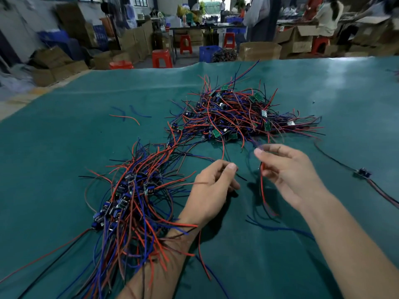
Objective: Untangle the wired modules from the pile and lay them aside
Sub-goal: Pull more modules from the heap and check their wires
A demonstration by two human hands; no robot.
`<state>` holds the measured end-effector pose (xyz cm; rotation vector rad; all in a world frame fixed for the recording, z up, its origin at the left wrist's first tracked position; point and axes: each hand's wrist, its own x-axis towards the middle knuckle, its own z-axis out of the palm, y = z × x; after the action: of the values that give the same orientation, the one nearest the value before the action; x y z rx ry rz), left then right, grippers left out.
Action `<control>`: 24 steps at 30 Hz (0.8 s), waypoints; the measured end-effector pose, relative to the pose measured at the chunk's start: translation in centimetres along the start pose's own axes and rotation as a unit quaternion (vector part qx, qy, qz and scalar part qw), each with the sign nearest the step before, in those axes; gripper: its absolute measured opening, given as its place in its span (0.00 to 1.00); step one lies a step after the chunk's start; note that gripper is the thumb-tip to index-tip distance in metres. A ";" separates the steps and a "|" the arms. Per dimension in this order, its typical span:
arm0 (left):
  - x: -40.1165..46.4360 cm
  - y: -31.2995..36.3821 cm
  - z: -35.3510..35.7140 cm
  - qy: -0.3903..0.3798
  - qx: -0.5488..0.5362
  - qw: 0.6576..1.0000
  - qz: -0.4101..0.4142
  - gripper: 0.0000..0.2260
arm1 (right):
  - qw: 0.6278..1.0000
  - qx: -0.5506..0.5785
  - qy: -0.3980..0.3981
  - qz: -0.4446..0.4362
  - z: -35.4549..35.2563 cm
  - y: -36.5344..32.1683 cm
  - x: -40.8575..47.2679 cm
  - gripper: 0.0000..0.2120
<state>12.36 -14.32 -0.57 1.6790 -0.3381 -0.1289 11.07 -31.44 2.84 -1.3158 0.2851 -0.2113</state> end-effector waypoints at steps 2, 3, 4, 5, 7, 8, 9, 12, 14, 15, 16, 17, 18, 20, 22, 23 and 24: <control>-0.3 0.2 0.1 0.007 0.043 0.999 0.019 0.12 | 1.000 0.002 -0.010 0.018 0.2 0.7 -0.1 0.04; -0.5 0.3 0.1 0.012 0.090 0.995 0.046 0.13 | 0.999 0.008 -0.017 0.033 0.3 1.0 -0.2 0.03; -0.7 0.4 0.1 0.017 0.144 0.986 0.080 0.14 | 0.998 0.017 -0.024 0.050 0.3 1.1 -0.2 0.03; -1.0 0.5 0.0 0.017 0.180 0.978 0.106 0.14 | 0.997 0.024 -0.031 0.066 0.4 1.2 -0.2 0.02; -1.3 1.2 -0.1 -0.014 0.178 0.979 0.102 0.14 | 0.996 0.030 -0.035 0.075 0.4 1.2 -0.2 0.02; -1.3 1.7 -0.4 -0.045 0.149 0.985 0.071 0.14 | 0.996 0.032 -0.035 0.071 0.4 1.3 -0.1 0.02; -1.2 2.5 -0.9 -0.077 0.098 0.992 0.027 0.15 | 0.997 0.033 -0.037 0.064 0.3 1.4 0.0 0.02; -1.0 5.0 -2.7 -0.111 -0.146 0.977 -0.113 0.15 | 0.997 0.043 -0.041 0.049 0.5 1.5 0.1 0.05; -0.9 6.4 -3.9 -0.072 -0.262 0.952 -0.140 0.14 | 0.995 0.070 -0.033 0.070 0.6 1.3 0.1 0.07; -0.8 7.0 -4.4 -0.042 -0.301 0.942 -0.142 0.13 | 0.993 0.086 -0.030 0.081 0.6 1.2 0.2 0.08; -0.8 7.6 -4.8 -0.009 -0.330 0.933 -0.141 0.12 | 0.991 0.094 -0.032 0.088 0.6 1.1 0.2 0.10; -0.7 8.1 -5.1 0.025 -0.356 0.924 -0.137 0.12 | 0.991 0.095 -0.038 0.089 0.5 1.1 0.2 0.13; -0.7 8.5 -5.4 0.058 -0.383 0.913 -0.130 0.12 | 0.991 0.093 -0.047 0.088 0.5 1.0 0.1 0.16; -0.6 9.5 -6.0 0.118 -0.435 0.885 -0.111 0.12 | 0.991 0.085 -0.060 0.086 0.3 0.9 -0.1 0.18; -0.9 10.5 -6.4 0.175 -0.479 0.856 -0.080 0.13 | 0.990 0.084 -0.070 0.085 0.1 0.7 -0.2 0.14; -1.1 11.1 -6.6 0.199 -0.503 0.838 -0.065 0.14 | 0.990 0.085 -0.071 0.083 -0.1 0.7 -0.1 0.10; -1.3 11.7 -6.6 0.219 -0.525 0.821 -0.050 0.15 | 0.990 0.086 -0.072 0.081 -0.3 0.6 0.0 0.07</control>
<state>11.27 -8.85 11.68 0.5766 0.1780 0.0093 10.93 -31.57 2.18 -1.1240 0.2445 -0.0028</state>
